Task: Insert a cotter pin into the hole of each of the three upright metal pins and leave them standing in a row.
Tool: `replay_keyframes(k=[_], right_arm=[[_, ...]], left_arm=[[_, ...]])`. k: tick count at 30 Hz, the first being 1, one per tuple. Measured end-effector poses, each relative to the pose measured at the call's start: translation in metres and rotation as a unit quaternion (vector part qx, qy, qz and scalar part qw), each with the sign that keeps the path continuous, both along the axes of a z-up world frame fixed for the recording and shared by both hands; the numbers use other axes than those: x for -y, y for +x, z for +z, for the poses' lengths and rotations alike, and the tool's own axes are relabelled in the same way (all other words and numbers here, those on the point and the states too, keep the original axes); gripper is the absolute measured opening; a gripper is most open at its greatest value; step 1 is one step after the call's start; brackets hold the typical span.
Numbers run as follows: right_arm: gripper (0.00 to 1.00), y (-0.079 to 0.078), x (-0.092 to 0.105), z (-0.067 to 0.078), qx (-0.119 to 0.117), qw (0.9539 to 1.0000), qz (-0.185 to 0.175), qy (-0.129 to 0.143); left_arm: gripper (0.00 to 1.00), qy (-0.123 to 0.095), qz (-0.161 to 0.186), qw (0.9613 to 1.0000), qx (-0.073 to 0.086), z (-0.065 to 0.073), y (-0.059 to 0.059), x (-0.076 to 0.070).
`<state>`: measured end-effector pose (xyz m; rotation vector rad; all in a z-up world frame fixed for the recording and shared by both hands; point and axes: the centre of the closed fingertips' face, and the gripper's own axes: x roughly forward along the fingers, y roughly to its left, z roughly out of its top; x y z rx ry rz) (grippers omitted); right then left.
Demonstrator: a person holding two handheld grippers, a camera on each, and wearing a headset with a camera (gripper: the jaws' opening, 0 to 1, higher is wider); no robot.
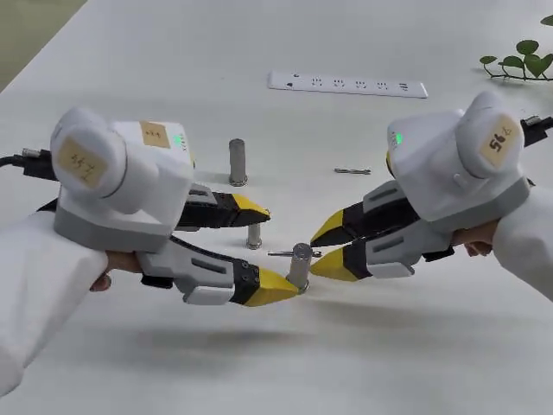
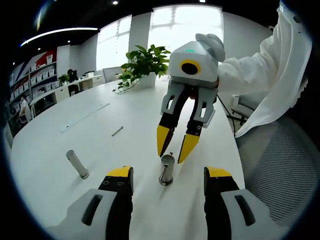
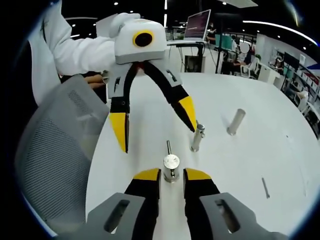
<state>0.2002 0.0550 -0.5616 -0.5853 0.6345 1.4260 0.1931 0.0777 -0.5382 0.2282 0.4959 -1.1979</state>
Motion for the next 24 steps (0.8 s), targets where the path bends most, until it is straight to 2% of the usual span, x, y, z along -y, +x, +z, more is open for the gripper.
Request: replay_keyframes(k=[5, 12, 14, 17, 19, 24], right_arm=[[0.15, -0.002, -0.004, -0.002, -0.001, 1.0000, 0.003, -0.001], [0.16, -0.001, -0.008, -0.003, 0.000, 1.0000, 0.006, -0.003], [0.16, -0.001, -0.008, -0.004, -0.001, 1.0000, 0.007, -0.003], [0.16, -0.001, -0.008, -0.006, -0.001, 0.9999, 0.009, -0.005], [0.17, -0.001, -0.009, -0.006, -0.002, 0.9999, 0.010, -0.006], [0.17, -0.002, -0.010, -0.009, -0.005, 0.9999, 0.011, -0.007]], left_arm=[[0.67, -0.010, 0.022, 0.9997, 0.001, 0.004, 0.000, -0.008], [0.79, -0.007, 0.042, 0.9990, -0.014, 0.000, -0.004, -0.018], [0.84, -0.009, 0.049, 0.9986, -0.016, -0.002, -0.005, -0.020], [0.94, -0.014, 0.064, 0.9975, -0.028, -0.004, -0.006, -0.021], [0.98, -0.014, 0.064, 0.9975, -0.027, -0.005, -0.007, -0.022], [0.99, -0.017, 0.069, 0.9969, -0.033, -0.006, -0.010, -0.022]])
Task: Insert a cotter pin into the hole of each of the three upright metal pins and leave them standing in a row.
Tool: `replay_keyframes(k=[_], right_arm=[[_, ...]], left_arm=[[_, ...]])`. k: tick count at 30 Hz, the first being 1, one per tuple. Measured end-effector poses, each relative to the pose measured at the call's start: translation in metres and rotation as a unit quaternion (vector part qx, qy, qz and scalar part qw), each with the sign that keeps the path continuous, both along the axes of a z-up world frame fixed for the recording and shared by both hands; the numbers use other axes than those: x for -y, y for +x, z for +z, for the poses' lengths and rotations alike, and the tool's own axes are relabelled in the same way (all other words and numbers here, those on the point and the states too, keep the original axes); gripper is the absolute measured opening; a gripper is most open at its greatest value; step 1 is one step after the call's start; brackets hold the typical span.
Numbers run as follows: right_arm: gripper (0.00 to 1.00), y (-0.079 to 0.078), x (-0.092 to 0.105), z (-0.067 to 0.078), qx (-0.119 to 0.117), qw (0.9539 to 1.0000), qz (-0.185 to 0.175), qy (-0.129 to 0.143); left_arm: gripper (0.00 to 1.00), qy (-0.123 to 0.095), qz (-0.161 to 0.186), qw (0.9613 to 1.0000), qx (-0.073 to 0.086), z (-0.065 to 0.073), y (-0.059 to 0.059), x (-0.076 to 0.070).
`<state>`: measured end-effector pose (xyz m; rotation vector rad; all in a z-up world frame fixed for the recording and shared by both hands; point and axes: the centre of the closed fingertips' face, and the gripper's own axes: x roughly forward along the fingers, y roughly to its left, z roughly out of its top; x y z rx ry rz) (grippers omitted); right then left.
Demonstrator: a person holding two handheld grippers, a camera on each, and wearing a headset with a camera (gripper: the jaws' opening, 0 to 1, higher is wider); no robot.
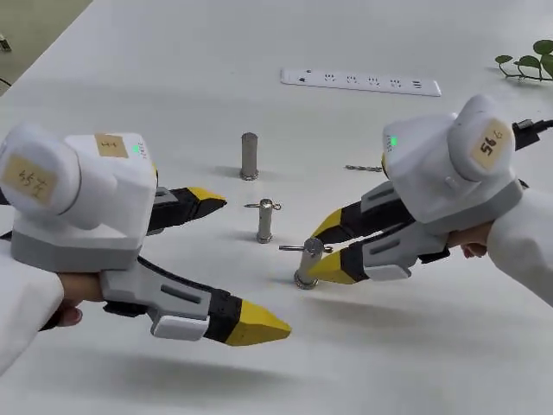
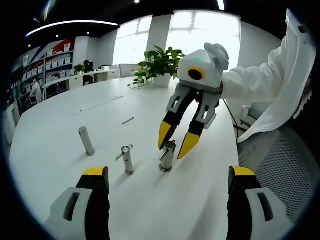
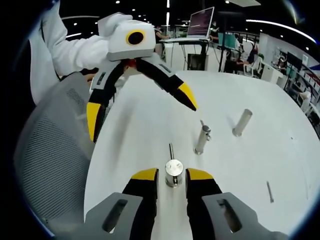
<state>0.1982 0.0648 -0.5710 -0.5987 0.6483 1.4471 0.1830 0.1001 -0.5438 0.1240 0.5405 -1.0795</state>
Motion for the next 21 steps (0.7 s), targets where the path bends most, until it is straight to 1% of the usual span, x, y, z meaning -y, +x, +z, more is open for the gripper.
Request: replay_keyframes(k=[1, 4, 8, 11, 13, 15, 17, 19, 21], right_arm=[[0.16, -0.0001, -0.0009, -0.0005, -0.001, 1.0000, 0.000, 0.001], [0.16, -0.0006, -0.0030, -0.0012, -0.002, 1.0000, -0.002, 0.003], [0.17, -0.0002, -0.0046, -0.0028, 0.001, 1.0000, 0.000, 0.003], [0.16, 0.0002, -0.0049, -0.0031, -0.001, 1.0000, -0.001, 0.005], [0.16, 0.0007, -0.0048, -0.0035, -0.001, 1.0000, -0.001, 0.007], [0.15, 0.0011, -0.0044, -0.0045, -0.004, 0.9999, -0.003, 0.011], [0.15, 0.0012, -0.0040, -0.0059, -0.007, 0.9999, -0.005, 0.012], [0.11, 0.0008, -0.0038, -0.0069, -0.009, 0.9999, -0.004, 0.013], [0.09, 0.0027, -0.0036, -0.0076, -0.006, 0.9998, -0.007, 0.016]], left_arm=[[0.99, 0.005, -0.003, 1.0000, -0.004, -0.0016, -0.0027, 0.0001], [0.99, 0.013, -0.003, 0.9999, -0.007, -0.0047, -0.0062, 0.0001], [0.99, 0.014, 0.000, 0.9998, -0.013, -0.0069, -0.0089, 0.0000], [0.98, 0.016, 0.003, 0.9998, -0.015, -0.0077, -0.0101, -0.0006], [0.97, 0.015, 0.004, 0.9997, -0.019, -0.0078, -0.0113, -0.0009], [0.96, 0.015, 0.005, 0.9997, -0.020, -0.0073, -0.0118, -0.0011], [0.97, 0.016, 0.011, 0.9997, -0.017, -0.0067, -0.0098, -0.0018], [0.97, 0.015, 0.013, 0.9996, -0.018, -0.0066, -0.0094, -0.0020], [0.97, 0.016, 0.014, 0.9996, -0.021, -0.0072, -0.0101, -0.0025]])
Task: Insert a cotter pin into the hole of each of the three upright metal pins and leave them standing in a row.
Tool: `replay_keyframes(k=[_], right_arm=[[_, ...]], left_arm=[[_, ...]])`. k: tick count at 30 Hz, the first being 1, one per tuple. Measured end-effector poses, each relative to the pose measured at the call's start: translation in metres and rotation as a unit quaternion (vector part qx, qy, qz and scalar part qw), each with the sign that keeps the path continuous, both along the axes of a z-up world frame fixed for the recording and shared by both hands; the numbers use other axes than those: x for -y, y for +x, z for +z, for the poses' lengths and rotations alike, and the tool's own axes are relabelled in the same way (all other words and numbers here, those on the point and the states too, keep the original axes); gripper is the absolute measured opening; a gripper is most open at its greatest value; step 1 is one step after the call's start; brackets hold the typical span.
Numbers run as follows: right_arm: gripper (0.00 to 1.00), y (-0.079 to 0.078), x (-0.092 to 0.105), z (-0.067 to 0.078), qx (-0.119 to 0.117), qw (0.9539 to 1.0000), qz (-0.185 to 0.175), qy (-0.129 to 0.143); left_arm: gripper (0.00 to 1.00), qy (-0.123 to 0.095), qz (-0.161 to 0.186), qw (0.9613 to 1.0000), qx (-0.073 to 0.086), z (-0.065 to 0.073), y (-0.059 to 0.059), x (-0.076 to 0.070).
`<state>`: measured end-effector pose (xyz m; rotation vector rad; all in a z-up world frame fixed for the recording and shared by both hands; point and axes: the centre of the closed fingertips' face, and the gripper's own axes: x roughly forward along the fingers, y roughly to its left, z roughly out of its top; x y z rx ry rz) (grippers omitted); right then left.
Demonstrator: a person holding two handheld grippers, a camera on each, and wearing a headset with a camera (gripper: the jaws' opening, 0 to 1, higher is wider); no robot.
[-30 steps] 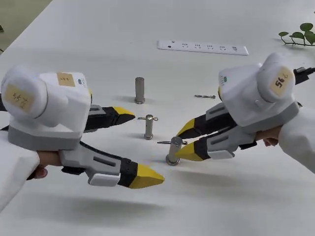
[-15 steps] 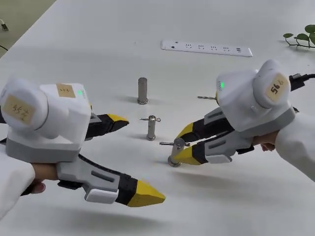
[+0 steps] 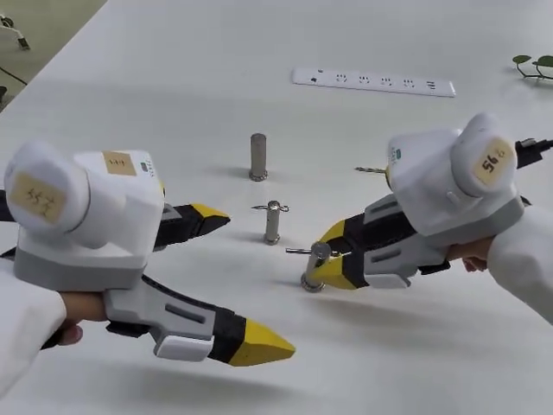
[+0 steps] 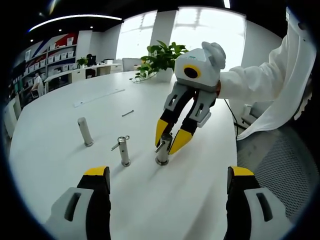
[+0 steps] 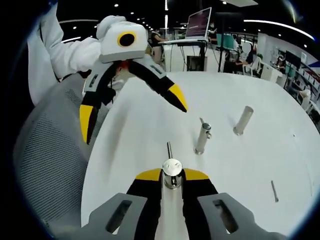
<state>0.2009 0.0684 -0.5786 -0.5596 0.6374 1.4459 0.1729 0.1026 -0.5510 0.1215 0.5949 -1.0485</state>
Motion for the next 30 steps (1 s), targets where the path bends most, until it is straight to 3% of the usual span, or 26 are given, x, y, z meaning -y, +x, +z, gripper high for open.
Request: replay_keyframes(k=[12, 20, 27, 30], right_arm=[[0.09, -0.001, -0.004, -0.001, -0.013, 0.9996, -0.012, 0.020], [0.07, -0.004, -0.006, 0.000, 0.015, 0.9997, -0.006, 0.018], [0.07, -0.004, -0.008, 0.002, 0.015, 0.9996, -0.004, 0.023], [0.07, 0.004, -0.009, 0.010, 0.021, 0.9994, -0.003, 0.029]], left_arm=[[0.95, 0.006, 0.012, 0.9999, -0.002, 0.002, -0.007, -0.006], [0.94, 0.005, 0.023, 0.9997, 0.002, 0.005, -0.007, -0.011], [0.94, -0.001, 0.035, 0.9994, 0.003, 0.006, -0.007, -0.014], [0.94, -0.002, 0.040, 0.9992, 0.002, 0.005, -0.008, -0.015]])
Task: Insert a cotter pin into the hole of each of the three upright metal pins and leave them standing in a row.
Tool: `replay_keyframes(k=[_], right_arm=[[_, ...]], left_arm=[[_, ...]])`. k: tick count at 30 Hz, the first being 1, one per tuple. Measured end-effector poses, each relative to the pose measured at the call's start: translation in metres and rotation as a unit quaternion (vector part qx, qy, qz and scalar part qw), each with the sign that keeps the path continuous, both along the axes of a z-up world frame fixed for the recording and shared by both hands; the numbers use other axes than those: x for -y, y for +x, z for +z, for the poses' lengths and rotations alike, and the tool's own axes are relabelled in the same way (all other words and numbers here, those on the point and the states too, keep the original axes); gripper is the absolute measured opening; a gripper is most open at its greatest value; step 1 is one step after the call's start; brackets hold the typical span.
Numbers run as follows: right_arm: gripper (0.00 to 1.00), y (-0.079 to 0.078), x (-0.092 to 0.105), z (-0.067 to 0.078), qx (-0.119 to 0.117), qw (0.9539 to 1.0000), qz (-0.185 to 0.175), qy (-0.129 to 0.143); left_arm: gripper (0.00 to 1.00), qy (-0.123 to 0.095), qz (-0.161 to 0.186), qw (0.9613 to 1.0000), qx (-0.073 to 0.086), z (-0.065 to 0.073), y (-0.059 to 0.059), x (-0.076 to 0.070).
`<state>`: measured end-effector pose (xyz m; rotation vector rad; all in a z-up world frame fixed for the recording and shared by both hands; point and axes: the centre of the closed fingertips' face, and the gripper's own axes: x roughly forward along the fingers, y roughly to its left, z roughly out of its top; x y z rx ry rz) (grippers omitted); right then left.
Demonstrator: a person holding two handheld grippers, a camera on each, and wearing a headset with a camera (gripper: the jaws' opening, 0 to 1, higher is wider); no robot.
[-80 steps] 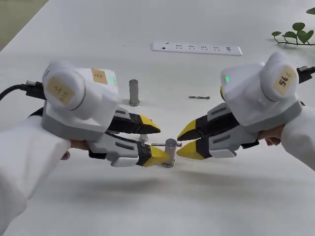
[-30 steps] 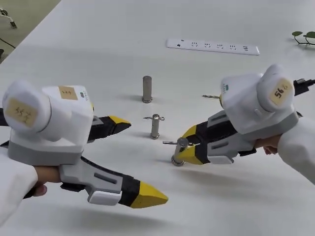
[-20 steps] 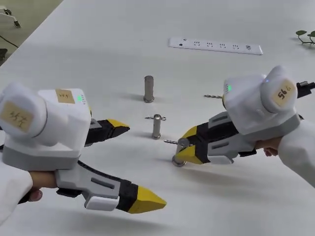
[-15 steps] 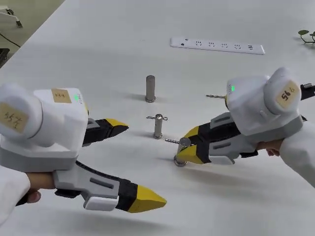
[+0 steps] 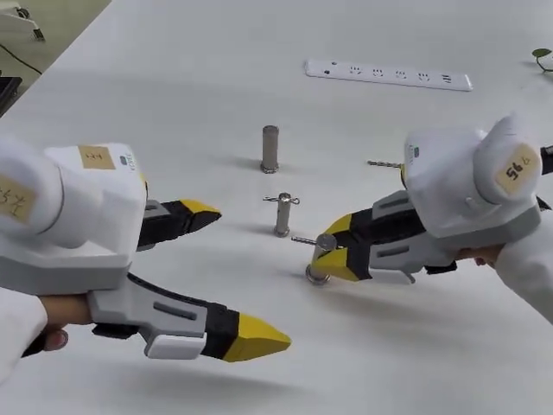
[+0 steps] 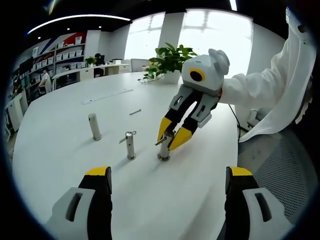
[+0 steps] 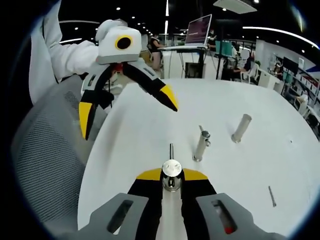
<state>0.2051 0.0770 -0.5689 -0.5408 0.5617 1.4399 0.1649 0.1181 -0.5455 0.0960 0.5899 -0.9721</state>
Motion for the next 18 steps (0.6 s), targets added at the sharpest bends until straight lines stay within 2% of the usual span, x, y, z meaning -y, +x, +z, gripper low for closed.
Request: replay_keyframes(k=[8, 14, 18], right_arm=[[0.07, 0.027, 0.008, 0.005, 0.017, 0.9998, 0.006, -0.008], [0.07, 0.037, 0.014, 0.003, 0.017, 0.9998, 0.007, -0.011], [0.07, 0.041, 0.015, 0.003, 0.017, 0.9997, 0.010, -0.012]], left_arm=[[0.92, -0.010, -0.003, 0.9999, 0.002, 0.006, -0.002, 0.002], [0.92, -0.016, 0.009, 0.9997, 0.014, 0.016, 0.003, -0.004], [0.93, -0.017, 0.017, 0.9996, 0.016, 0.017, 0.005, -0.008]])
